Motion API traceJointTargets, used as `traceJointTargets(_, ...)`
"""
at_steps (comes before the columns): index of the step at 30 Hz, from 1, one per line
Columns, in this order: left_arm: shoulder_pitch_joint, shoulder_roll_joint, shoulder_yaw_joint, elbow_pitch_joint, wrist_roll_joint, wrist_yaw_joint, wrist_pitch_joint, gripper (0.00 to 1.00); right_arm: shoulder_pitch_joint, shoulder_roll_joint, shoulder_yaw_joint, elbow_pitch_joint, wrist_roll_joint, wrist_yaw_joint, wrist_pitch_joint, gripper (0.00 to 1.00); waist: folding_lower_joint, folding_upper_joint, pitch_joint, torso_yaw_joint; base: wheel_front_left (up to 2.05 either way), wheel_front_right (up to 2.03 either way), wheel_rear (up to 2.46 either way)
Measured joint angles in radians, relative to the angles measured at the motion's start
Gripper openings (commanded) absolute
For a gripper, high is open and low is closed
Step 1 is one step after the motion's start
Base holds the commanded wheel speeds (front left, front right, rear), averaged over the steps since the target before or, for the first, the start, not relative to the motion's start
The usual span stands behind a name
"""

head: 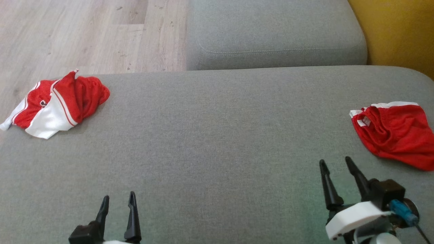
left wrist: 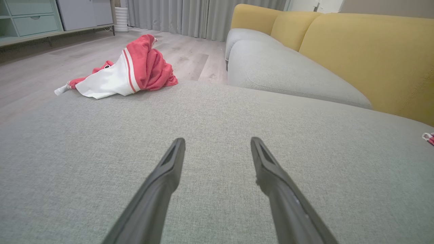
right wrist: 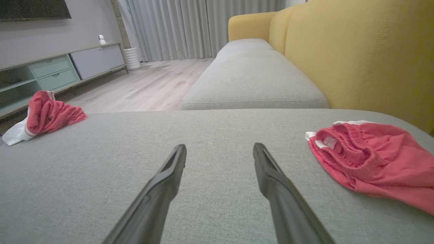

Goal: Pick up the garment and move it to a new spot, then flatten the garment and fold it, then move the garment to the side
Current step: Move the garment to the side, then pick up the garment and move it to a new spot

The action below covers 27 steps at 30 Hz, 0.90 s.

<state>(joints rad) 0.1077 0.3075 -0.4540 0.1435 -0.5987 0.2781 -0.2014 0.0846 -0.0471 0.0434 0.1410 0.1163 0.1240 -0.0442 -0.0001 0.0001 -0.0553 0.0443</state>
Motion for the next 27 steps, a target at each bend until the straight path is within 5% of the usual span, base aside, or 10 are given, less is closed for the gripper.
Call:
traceJointTargets(16, -0.027, -0.001, -0.011, -0.001, 0.0, 0.001, 0.012, 1.0, 0.01, 0.001, 0.007, -0.021, -0.003, 0.0, 0.002, 1.0, 0.0001, 0.0, 0.021, 0.032, 0.0, 0.0, 0.0)
traceJointTargets(27, -0.053, 0.016, 0.002, -0.035, 0.002, 0.014, 0.011, 1.0, 0.009, 0.001, 0.026, -0.036, -0.002, 0.0, 0.006, 1.0, 0.0001, 0.0, 0.024, 0.176, 0.0, 0.0, 0.0)
